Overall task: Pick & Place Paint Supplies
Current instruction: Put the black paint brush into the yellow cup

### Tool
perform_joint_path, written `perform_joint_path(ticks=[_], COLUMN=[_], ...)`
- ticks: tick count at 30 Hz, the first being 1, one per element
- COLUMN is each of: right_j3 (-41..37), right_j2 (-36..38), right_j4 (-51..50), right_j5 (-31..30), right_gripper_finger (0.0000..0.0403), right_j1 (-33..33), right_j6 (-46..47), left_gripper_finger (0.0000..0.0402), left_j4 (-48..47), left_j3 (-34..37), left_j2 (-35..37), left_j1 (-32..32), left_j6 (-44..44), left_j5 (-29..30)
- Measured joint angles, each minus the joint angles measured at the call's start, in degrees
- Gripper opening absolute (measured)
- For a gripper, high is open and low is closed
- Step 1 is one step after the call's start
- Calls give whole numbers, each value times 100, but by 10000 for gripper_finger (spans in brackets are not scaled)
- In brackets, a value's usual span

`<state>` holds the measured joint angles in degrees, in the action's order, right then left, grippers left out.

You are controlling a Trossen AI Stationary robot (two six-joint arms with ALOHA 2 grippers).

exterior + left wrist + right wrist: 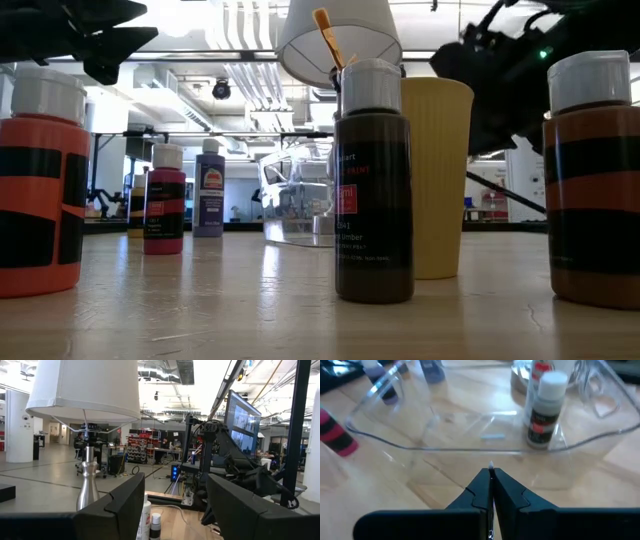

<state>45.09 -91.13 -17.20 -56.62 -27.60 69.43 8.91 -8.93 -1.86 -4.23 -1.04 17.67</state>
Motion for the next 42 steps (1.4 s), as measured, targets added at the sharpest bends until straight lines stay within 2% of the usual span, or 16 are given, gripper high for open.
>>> perform_joint_path(ticks=[12, 19, 27, 35, 42], right_j3=[838, 1462, 1905, 2515, 3479], right_j2=[0, 0, -273, -653, -1038], right_j4=[-3, 6, 16, 23, 44], right_j5=[-876, -1695, -2689, -2759, -2754], right_gripper_finger=[8, 8, 8, 8, 8], right_j1=[-211, -486, -870, -1029, -1119], right_j6=[-1406, -2304, -2627, -3003, -4139], left_gripper_finger=[218, 218, 218, 218, 218], left_j4=[2, 1, 0, 0, 0], left_j3=[-2, -1, -2, 0, -2], left_j2=[-1, 0, -1, 1, 1], left_j1=[-2, 0, 0, 0, 0], left_j6=[-2, -2, 0, 0, -2], left_j5=[2, 0, 0, 0, 2])
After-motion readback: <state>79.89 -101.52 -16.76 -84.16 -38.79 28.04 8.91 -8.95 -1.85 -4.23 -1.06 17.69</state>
